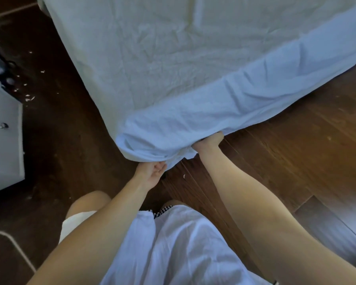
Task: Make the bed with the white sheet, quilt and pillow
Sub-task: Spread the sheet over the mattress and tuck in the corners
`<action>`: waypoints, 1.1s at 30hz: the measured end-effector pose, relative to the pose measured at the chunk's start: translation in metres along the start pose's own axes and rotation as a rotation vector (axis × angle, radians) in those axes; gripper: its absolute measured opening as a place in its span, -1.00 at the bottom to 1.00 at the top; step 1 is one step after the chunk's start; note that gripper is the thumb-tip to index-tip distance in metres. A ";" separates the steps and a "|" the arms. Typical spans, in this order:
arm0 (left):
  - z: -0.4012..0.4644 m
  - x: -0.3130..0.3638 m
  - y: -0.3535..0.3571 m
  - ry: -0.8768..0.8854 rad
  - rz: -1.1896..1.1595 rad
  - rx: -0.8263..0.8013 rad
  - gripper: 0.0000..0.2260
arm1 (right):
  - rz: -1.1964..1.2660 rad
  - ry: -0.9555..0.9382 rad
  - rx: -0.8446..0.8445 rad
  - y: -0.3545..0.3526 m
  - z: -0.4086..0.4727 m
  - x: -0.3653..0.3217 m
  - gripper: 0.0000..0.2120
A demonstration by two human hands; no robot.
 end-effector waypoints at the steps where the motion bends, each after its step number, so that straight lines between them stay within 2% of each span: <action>1: 0.003 -0.002 -0.003 -0.006 0.020 -0.010 -0.76 | -0.061 -0.041 0.006 0.000 0.003 -0.001 -0.66; 4: 0.006 0.000 -0.009 -0.016 0.171 -0.086 -0.72 | -0.461 -0.159 0.053 0.004 0.010 -0.004 -0.67; 6: 0.005 0.006 -0.020 -0.011 0.340 -0.081 -0.68 | -0.774 -0.247 0.149 0.000 0.005 -0.014 -0.67; 9: 0.004 0.019 -0.043 -0.018 0.609 0.042 -0.69 | -0.907 -0.381 0.192 -0.012 0.004 -0.031 -0.77; 11: 0.002 0.028 -0.062 -0.058 0.712 0.164 -0.72 | -0.999 -0.501 0.269 -0.031 0.004 -0.051 -0.70; 13: 0.001 0.047 -0.079 -0.043 0.616 0.303 -0.76 | -0.980 -0.541 0.276 -0.035 -0.007 -0.062 -0.71; 15: -0.005 0.082 -0.091 0.076 0.360 0.437 -0.73 | -0.936 -0.638 0.261 -0.020 -0.029 -0.069 -0.78; 16: -0.011 0.106 -0.094 0.195 0.289 0.493 -0.69 | -0.953 -0.789 0.229 0.001 -0.049 -0.077 -0.75; 17: -0.019 0.133 -0.093 0.344 0.317 0.534 -0.65 | -0.952 -0.999 0.141 0.028 -0.080 -0.084 -0.72; 19: -0.058 0.188 -0.073 0.689 0.505 0.577 -0.56 | -0.918 -1.444 -0.250 0.092 -0.159 -0.074 -0.67; 21: -0.083 0.212 -0.031 0.921 0.803 0.521 -0.52 | -1.105 -1.578 -0.560 0.135 -0.185 -0.039 -0.63; 22: -0.092 0.222 -0.013 0.980 0.996 0.462 -0.52 | -1.301 -1.561 -0.644 0.156 -0.190 -0.014 -0.61; 23: -0.092 0.219 0.003 0.980 1.184 0.392 -0.53 | -1.561 -1.484 -0.650 0.165 -0.182 0.010 -0.58; 25: -0.083 0.211 0.015 0.873 1.382 0.268 -0.53 | -2.022 -1.297 -0.553 0.164 -0.159 0.041 -0.51; 26: -0.080 0.207 0.014 0.807 1.416 0.227 -0.51 | -2.149 -1.231 -0.514 0.160 -0.153 0.046 -0.46; 30: -0.086 0.200 0.015 0.606 1.588 0.120 -0.46 | -2.366 -0.978 -0.504 0.149 -0.149 0.049 -0.50; 33: -0.094 0.217 0.021 0.442 1.772 0.031 -0.47 | -2.544 -0.736 -0.484 0.154 -0.147 0.054 -0.46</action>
Point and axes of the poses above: each hand's wrist, its own z-axis towards the middle knuckle, its own y-axis out of the palm, x = y × z, the point moved 10 cm from there along z, towards the middle knuckle, and after that the axes turned 10 degrees about z, right-handed, at the moved point
